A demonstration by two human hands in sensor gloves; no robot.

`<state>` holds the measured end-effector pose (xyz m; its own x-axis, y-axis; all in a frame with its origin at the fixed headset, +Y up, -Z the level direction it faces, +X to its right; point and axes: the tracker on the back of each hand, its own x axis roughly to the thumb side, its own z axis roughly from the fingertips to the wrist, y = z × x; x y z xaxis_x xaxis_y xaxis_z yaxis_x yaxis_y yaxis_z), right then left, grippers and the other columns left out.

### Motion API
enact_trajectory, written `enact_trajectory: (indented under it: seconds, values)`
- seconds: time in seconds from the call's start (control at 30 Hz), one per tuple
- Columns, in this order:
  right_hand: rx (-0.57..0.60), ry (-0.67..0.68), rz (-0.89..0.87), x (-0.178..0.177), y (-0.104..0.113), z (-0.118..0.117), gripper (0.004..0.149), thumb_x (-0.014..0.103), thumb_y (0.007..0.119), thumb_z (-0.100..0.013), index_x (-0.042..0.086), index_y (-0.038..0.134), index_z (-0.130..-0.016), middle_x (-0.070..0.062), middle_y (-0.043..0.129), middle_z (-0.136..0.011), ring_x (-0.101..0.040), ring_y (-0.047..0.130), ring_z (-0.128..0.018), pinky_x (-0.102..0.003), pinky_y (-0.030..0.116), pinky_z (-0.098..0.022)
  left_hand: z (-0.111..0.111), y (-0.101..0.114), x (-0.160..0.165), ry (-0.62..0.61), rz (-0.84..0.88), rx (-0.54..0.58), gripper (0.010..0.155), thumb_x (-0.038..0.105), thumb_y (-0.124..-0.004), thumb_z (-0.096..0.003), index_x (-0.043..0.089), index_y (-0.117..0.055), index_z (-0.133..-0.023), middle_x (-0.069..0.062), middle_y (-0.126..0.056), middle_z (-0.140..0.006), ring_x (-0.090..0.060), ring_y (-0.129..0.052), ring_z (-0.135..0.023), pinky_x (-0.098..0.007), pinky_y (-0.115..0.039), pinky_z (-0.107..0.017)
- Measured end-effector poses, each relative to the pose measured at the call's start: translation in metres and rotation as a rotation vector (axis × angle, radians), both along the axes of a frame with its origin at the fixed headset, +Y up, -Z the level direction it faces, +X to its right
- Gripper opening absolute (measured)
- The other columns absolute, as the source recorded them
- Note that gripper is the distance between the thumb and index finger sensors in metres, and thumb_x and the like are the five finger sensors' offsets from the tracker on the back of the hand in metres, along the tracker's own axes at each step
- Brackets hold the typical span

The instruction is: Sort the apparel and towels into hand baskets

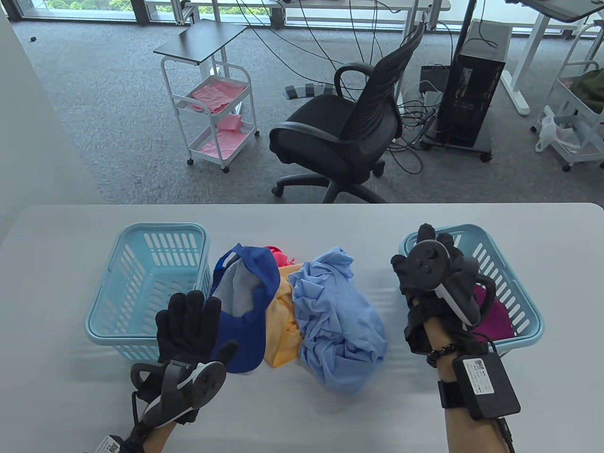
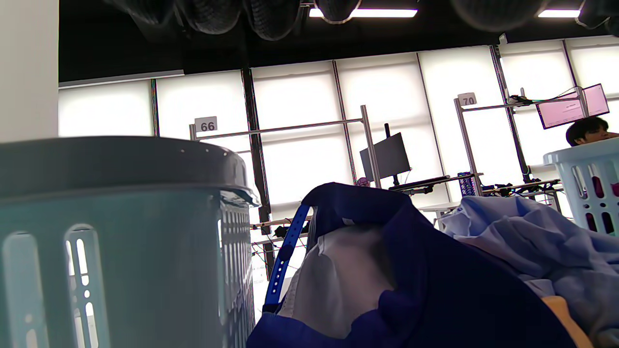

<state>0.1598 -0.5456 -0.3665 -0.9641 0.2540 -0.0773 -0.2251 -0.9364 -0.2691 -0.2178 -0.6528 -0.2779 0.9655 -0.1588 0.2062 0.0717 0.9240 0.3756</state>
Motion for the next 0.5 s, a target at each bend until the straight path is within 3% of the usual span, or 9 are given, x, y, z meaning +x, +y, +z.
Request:
enact_trajectory:
  seconds: [0.23, 0.5]
  values:
    - [-0.067, 0.071, -0.012, -0.048, -0.016, -0.007, 0.087, 0.047, 0.078, -0.052, -0.002, 0.038, -0.112, -0.042, 0.048, -0.106, -0.066, 0.064, -0.089, -0.074, 0.064, -0.062, 0.000, 0.000, 0.000, -0.004, 0.003, 0.005, 0.085, 0.065, -0.056, -0.0533, 0.015, -0.033, -0.118, -0.026, -0.036, -0.123, -0.057, -0.044, -0.112, -0.070, -0.047, -0.077]
    - [-0.247, 0.087, -0.027, -0.096, -0.068, -0.030, 0.094, 0.050, 0.076, -0.052, -0.004, 0.030, -0.113, -0.046, 0.037, -0.107, -0.071, 0.054, -0.091, -0.079, 0.057, -0.062, 0.001, 0.000, 0.000, -0.013, 0.011, 0.009, 0.084, 0.065, -0.056, -0.0534, 0.015, -0.033, -0.118, -0.026, -0.036, -0.123, -0.057, -0.044, -0.111, -0.070, -0.047, -0.077]
